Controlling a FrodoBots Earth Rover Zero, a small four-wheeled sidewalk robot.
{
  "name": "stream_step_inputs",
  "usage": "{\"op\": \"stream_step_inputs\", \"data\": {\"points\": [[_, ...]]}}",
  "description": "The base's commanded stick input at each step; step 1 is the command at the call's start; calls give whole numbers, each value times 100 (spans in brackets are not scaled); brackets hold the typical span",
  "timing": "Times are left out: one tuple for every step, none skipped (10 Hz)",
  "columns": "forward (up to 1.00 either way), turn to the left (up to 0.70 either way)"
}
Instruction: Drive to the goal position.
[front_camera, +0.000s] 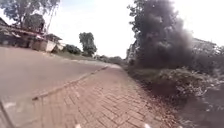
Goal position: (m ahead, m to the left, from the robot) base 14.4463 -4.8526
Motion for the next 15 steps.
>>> {"op": "stream_step_inputs", "data": {"points": [[50,0],[50,0],[50,0],[50,0],[50,0],[50,0],[50,0],[50,0],[50,0],[50,0],[50,0],[50,0],[50,0],[50,0],[50,0]]}}
